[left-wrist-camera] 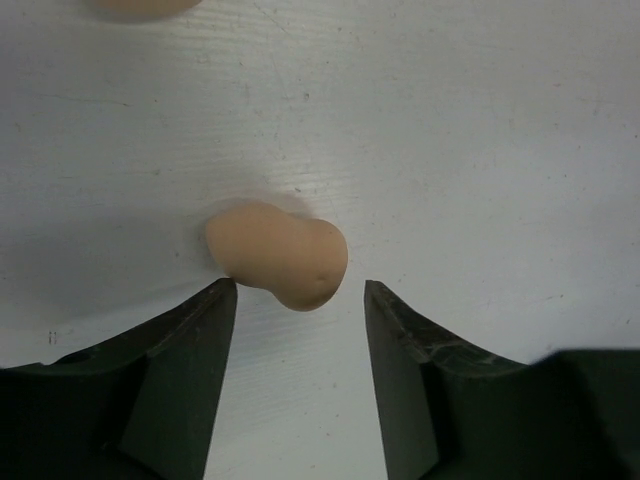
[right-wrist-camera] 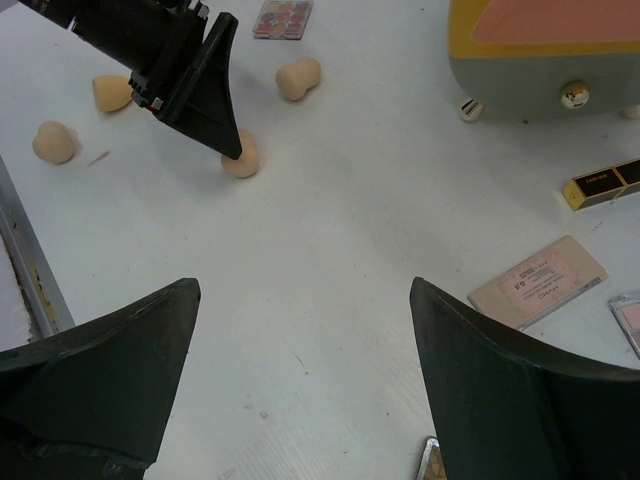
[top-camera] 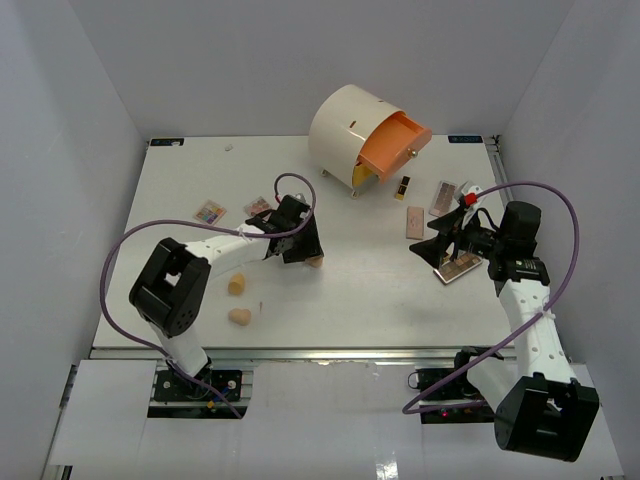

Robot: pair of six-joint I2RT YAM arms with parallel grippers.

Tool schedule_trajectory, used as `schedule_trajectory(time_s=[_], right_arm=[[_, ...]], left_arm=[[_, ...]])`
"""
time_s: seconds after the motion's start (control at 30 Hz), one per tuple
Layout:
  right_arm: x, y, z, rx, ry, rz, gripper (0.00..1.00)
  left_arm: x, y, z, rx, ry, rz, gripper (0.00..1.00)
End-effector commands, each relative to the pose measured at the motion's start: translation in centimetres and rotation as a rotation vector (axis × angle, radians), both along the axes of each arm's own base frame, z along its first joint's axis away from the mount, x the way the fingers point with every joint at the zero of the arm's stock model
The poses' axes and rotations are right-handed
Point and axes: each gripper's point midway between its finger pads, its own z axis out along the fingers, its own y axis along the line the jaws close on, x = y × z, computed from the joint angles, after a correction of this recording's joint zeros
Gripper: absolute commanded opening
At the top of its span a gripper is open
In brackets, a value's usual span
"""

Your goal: Organize the makeup

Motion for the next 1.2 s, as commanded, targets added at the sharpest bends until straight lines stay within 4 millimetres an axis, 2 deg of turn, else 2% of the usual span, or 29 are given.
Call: schedule_trajectory(time_s=[0.0,0.17,0.33,0.43,0.57,0.67,0.8,0.93,0.97,1.07,1.1,1.17], right_arm=[[0.1,0.0,0.9,-0.01,-0.062,0.008,0.92],[0.0,0.0,1.0,-0.014,-0.071,0.003,0.93],[-0.1,0.0,1.1,-0.014,-0.074,0.003,0.93],[-0.1,0.0,1.1,-0.014,-0.075,0.002,0.93],[-0.1,0.0,1.1,-0.014,-0.076,0.003,0.93],[0.0,-0.1,1.2,-0.015,-0.078,0.0,0.93],[0.0,-0.1,1.2,-0.016,-0.08,-0.003,0.93],[0.1,-0.3,1.2,-0.02,-0.083,-0.011,0.93],[0.1,-0.3,1.2,-0.02,-0.081,-0.011,0.93],[0.1,-0.3,1.1,-0.021,-0.08,-0.012,0.93],[0.1,-0.3,1.0,-0.021,-0.079,-0.012,0.93],[0.1,-0.4,1.0,-0.021,-0.079,-0.012,0.93]], left_arm=[[1.9,0.2,0.3,0.042,-0.012,0.096,0.62],[2.1,-0.1,-1.1,0.064,0.007,0.092,0.54],[2.0,-0.2,-1.6,0.078,0.015,0.062,0.49],[1.9,-0.5,-1.1,0.068,0.008,0.038,0.3],[2.1,-1.0,1.1,0.044,-0.047,-0.01,0.08],[2.4,-1.5,4.2,0.019,-0.129,-0.063,0.0],[2.7,-2.7,8.8,-0.041,-0.238,-0.15,0.0],[3.4,-4.9,15.3,-0.14,-0.392,-0.254,0.0],[3.8,-5.2,16.6,-0.145,-0.432,-0.275,0.0],[6.3,-7.5,22.8,-0.192,-0.579,-0.326,0.0],[7.1,-8.4,23.3,-0.199,-0.593,-0.344,0.0],[8.5,-9.7,25.5,-0.212,-0.655,-0.377,0.0]])
